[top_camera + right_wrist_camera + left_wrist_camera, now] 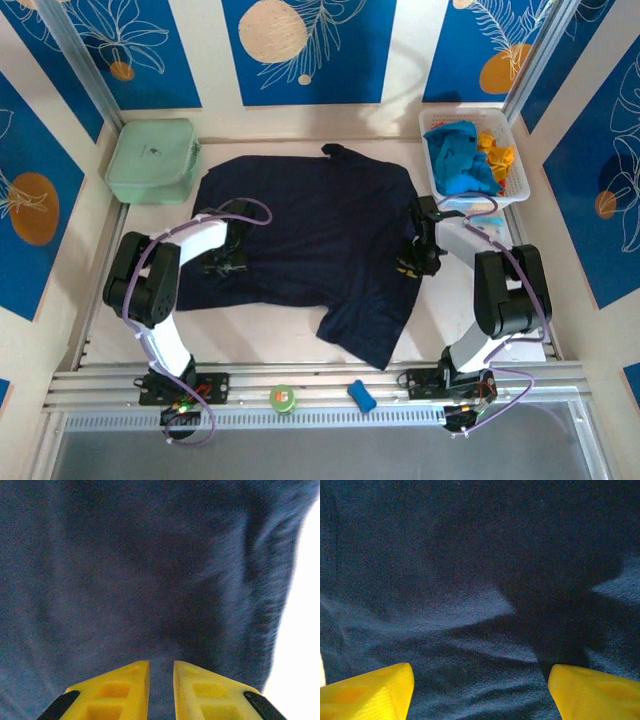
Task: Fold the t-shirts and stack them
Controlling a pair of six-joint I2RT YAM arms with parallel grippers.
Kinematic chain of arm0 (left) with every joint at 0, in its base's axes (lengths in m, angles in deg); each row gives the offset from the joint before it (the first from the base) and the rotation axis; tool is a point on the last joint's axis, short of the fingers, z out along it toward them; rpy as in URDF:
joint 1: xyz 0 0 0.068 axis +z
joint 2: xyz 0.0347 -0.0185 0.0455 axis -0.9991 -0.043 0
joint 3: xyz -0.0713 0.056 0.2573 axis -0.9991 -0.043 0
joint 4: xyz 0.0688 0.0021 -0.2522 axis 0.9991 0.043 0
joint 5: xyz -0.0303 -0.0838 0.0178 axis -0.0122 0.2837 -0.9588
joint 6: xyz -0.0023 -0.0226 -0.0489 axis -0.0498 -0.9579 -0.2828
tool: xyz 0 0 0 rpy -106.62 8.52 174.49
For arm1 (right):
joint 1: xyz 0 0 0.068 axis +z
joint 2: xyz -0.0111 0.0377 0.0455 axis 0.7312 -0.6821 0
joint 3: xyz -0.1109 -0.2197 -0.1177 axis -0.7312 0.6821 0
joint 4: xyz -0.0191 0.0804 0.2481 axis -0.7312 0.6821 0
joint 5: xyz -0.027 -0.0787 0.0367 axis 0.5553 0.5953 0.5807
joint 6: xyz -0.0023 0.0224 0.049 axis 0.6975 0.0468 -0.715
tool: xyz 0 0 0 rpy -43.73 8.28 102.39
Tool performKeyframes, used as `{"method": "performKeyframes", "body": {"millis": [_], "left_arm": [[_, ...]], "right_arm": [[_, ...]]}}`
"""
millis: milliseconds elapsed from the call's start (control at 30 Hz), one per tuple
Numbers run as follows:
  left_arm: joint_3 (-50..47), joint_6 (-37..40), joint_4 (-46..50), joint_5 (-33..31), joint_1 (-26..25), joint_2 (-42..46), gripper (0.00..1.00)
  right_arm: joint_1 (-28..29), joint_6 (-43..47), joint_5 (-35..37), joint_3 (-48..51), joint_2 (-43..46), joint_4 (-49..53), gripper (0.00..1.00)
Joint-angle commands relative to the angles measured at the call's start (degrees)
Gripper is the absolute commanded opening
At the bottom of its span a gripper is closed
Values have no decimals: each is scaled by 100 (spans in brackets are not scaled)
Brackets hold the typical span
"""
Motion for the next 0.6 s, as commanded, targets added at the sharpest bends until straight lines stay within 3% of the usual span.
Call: {"method": "performKeyframes", "body": {"millis": [0, 367, 567], "left_arm": [[-149, 18, -96, 357, -54, -297, 74], [-656, 7, 50, 553, -215, 112, 75], [-762, -208, 122, 667, -706, 217, 74]], "right_arm": [[-252, 51, 303, -103, -362, 247, 18], [-927, 109, 467, -335, -983, 642, 3], [-1309, 179, 191, -168, -793, 583, 2]]}}
